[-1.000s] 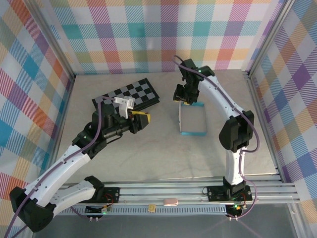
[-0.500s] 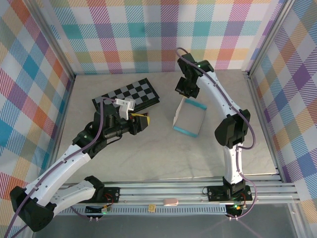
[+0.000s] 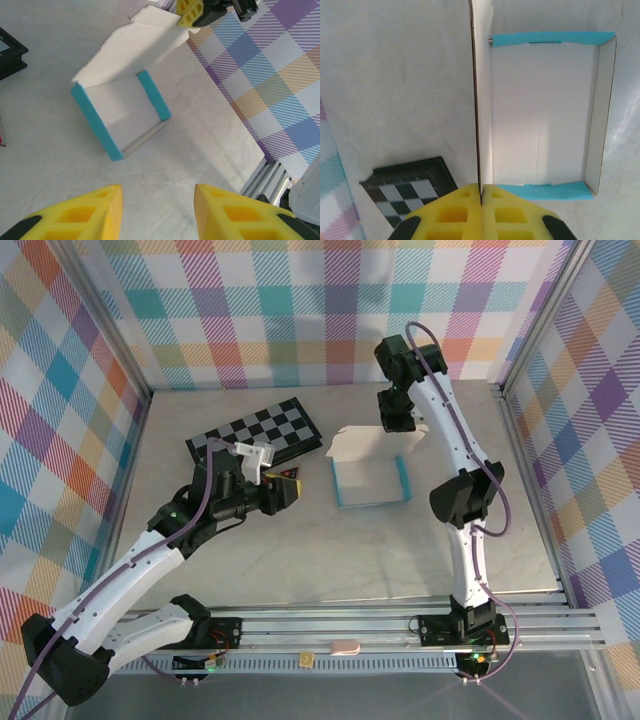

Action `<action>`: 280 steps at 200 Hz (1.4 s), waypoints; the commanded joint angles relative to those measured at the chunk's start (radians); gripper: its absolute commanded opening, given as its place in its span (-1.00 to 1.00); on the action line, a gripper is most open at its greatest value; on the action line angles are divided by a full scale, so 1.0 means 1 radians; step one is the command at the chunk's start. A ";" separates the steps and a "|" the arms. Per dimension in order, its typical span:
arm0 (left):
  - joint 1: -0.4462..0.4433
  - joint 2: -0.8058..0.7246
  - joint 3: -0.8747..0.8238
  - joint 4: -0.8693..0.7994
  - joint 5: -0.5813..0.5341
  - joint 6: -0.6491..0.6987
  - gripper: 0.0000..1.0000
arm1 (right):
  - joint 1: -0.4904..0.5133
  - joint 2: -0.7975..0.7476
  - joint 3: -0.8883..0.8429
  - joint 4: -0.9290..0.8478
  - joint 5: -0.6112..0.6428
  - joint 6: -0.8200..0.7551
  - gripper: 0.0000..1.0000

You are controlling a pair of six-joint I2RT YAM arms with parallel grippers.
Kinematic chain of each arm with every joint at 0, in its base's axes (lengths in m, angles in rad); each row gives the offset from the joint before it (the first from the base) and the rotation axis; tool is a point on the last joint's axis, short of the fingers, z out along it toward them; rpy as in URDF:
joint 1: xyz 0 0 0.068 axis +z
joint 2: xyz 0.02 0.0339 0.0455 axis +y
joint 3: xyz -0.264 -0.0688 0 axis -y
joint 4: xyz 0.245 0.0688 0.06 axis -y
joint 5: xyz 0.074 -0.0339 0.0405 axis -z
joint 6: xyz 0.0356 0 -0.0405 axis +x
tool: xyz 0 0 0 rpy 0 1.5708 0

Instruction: Fold the paper box

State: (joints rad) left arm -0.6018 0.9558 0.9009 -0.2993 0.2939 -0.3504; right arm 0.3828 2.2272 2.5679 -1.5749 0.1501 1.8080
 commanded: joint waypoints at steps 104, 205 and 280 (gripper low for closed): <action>-0.010 -0.001 0.010 -0.059 -0.029 0.029 -0.15 | 0.004 0.027 0.021 -0.092 0.032 0.082 -0.36; 0.090 0.411 0.320 -0.198 0.036 0.159 0.23 | -0.092 -0.373 -0.432 0.619 -0.140 -1.188 0.42; 0.167 0.856 0.588 -0.160 0.142 0.392 0.18 | -0.262 -0.724 -1.193 0.790 -0.305 -1.761 0.27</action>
State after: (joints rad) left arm -0.4423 1.7462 1.4322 -0.4904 0.4000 -0.0505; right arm 0.1410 1.5543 1.5116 -0.9146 -0.0784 0.3031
